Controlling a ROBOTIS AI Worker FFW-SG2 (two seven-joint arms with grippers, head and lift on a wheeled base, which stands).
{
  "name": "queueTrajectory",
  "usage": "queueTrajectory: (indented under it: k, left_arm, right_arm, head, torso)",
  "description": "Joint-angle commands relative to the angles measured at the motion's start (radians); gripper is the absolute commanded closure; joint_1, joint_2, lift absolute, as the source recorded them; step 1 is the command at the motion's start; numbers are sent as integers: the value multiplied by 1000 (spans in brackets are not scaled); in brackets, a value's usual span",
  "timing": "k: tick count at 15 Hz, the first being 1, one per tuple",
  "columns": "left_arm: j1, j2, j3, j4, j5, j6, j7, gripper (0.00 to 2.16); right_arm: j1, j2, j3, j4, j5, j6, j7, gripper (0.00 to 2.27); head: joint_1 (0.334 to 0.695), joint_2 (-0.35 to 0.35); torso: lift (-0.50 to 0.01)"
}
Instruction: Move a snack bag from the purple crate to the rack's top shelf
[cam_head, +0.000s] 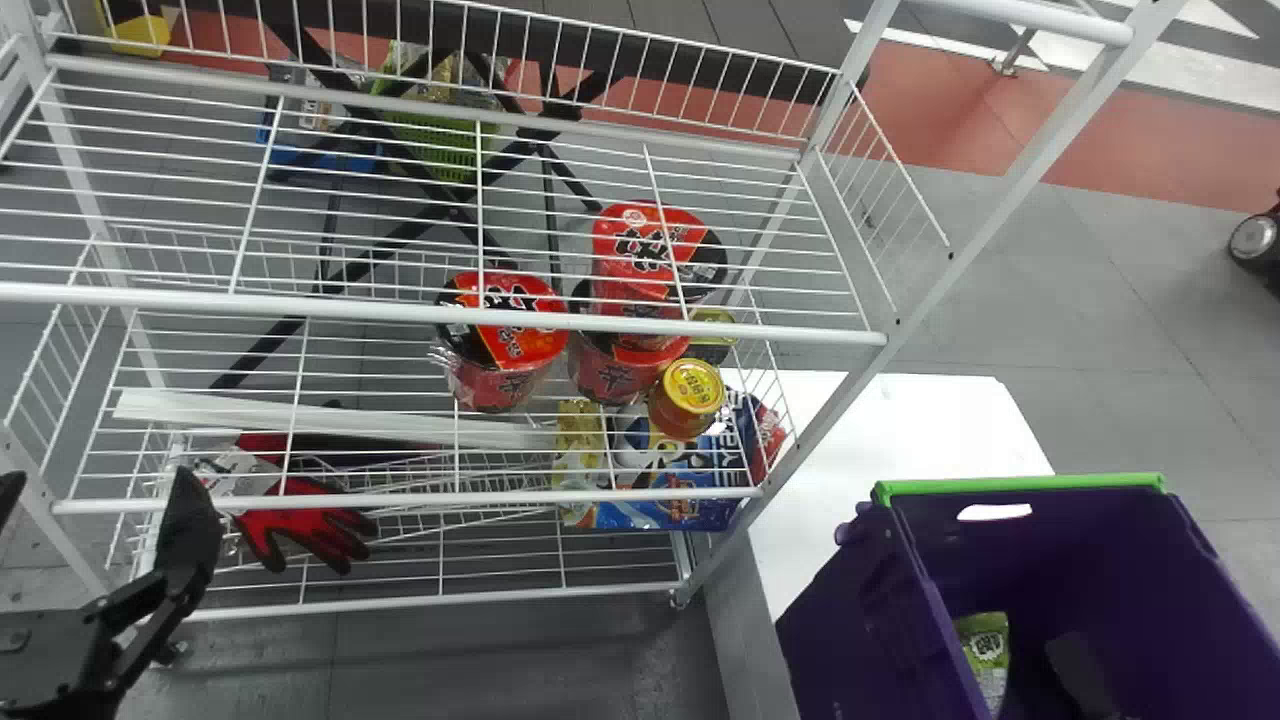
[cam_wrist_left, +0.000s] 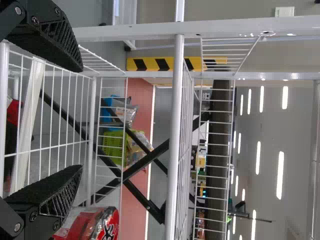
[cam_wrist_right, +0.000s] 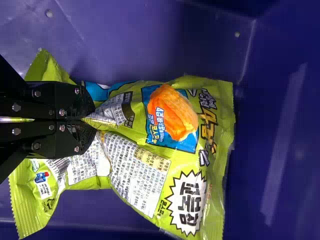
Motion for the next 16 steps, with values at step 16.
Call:
queueTrajectory:
  k: [16]
  left_arm:
    - [5, -2, -54, -14, -49, 4, 64, 137]
  right_arm:
    - [135, 81, -94, -203, -78, -61, 51, 1683]
  head:
    - [695, -350]
  torso:
    - [-364]
